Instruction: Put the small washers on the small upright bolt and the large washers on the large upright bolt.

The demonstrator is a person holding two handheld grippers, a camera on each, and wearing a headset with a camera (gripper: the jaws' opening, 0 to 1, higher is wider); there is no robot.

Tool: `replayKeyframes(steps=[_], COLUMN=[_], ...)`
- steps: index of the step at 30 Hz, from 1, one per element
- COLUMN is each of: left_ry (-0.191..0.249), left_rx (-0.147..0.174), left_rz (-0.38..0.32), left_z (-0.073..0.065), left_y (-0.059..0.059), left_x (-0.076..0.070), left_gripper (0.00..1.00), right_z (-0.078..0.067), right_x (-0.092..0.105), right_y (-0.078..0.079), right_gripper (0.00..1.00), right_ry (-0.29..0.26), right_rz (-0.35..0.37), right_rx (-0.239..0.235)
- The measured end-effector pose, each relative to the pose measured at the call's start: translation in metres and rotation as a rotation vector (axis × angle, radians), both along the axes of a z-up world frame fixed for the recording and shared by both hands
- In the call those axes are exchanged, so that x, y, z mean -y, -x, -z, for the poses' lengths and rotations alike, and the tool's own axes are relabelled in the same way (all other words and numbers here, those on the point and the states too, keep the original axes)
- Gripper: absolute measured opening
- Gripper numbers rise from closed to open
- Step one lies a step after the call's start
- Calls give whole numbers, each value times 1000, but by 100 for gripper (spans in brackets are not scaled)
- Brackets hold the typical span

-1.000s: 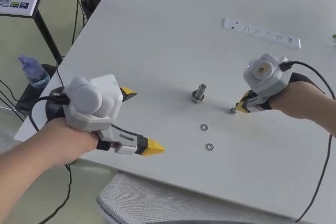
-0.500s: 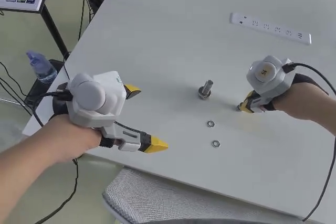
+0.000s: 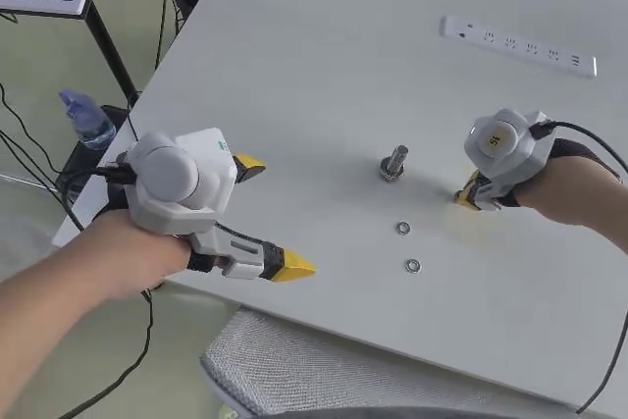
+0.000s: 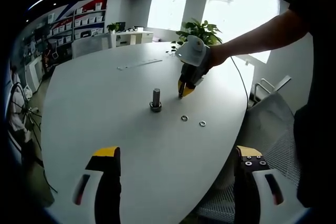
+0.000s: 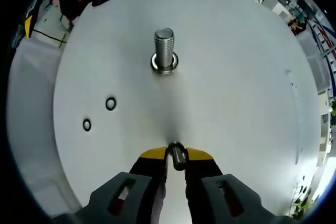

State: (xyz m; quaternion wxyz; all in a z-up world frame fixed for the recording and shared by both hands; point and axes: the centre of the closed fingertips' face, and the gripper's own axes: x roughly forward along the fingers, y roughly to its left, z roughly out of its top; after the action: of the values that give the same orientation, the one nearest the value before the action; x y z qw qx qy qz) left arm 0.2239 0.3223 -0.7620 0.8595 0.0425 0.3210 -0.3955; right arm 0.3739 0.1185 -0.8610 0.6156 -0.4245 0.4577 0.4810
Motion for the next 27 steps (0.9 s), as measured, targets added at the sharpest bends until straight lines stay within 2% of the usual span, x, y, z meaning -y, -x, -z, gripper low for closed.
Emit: replayKeyframes(steps=[14,23,25,27], left_ry=[-4,-6,-5,-9], left_rx=[-12,-18,-16,-15], left_rz=[4,7,6,3], left_z=[3,4,4,5], left_y=[4,6,5,5], left_x=[0,-1,-1,-3], left_gripper=[87,86,86,86], right_z=[-1,0,1,2], right_x=[0,-1,1,-1], right_y=[1,1,1,0], right_gripper=[13,14,15,19], right_ry=[-3,-3,9,-3], right_rz=[18,2,-8,-10], right_rx=[-7,-6,-2,-4])
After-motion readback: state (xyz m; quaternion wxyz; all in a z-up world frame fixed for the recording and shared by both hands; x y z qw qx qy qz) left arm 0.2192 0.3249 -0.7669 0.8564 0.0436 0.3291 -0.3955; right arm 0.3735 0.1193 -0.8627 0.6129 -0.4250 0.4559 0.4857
